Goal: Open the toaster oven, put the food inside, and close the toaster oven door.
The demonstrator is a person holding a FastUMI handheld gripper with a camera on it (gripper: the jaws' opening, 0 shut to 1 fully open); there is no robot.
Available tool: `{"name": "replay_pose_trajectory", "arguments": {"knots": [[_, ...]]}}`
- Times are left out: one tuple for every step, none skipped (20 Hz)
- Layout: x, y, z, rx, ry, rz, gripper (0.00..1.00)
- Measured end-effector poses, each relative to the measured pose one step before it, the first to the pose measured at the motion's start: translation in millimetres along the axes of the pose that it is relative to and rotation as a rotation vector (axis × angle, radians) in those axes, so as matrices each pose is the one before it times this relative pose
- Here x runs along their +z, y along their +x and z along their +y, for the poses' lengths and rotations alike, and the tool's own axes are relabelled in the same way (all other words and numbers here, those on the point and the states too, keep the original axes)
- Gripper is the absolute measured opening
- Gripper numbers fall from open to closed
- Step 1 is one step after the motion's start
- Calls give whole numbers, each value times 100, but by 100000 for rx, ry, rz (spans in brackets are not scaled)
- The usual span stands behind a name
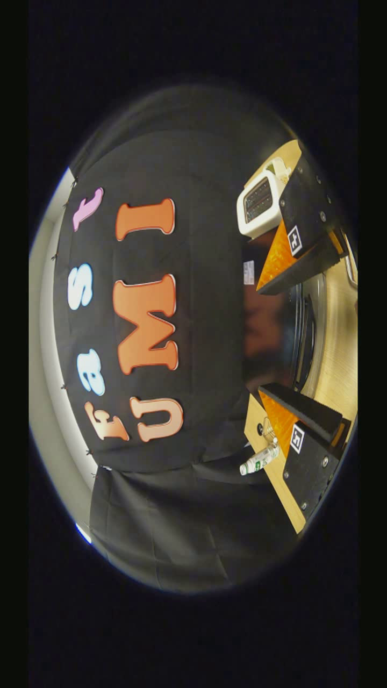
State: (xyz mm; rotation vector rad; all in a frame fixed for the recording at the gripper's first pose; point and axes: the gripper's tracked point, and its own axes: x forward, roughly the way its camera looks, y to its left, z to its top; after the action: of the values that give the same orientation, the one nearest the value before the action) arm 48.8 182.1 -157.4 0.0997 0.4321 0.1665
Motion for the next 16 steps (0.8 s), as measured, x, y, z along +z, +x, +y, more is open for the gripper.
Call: {"name": "replay_pose_trajectory", "arguments": {"knots": [[-1148, 595, 181, -575, 53, 2686, 97], [-1281, 602, 263, -749, -521, 2981, 97], [-1051, 535, 56, -1430, -351, 3077, 97], [-1012, 561, 102, -971, -344, 2338, 98], [-704, 470, -6, -1325, -186, 1927, 98], [-621, 438, 114, -618, 136, 1479, 98], [-749, 219, 174, -430, 267, 1727, 97], [-327, 21, 102, -567, -1050, -214, 98], [177, 118, -318, -1240, -1911, -2476, 98], [-597, -524, 250, -1539, -1919, 613, 96], [507, -317, 15, -1380, -746, -3250, 97], [-624, -335, 470, 1080, 1210, 784, 96], [-258, -491, 242, 431, 2433, -1654, 94], [-160, -239, 28, 2, -209, -1222, 91], [-218, -524, 179, 1371, -1620, -256, 88], [-307, -467, 536, 1821, -230, 178, 87]]}}
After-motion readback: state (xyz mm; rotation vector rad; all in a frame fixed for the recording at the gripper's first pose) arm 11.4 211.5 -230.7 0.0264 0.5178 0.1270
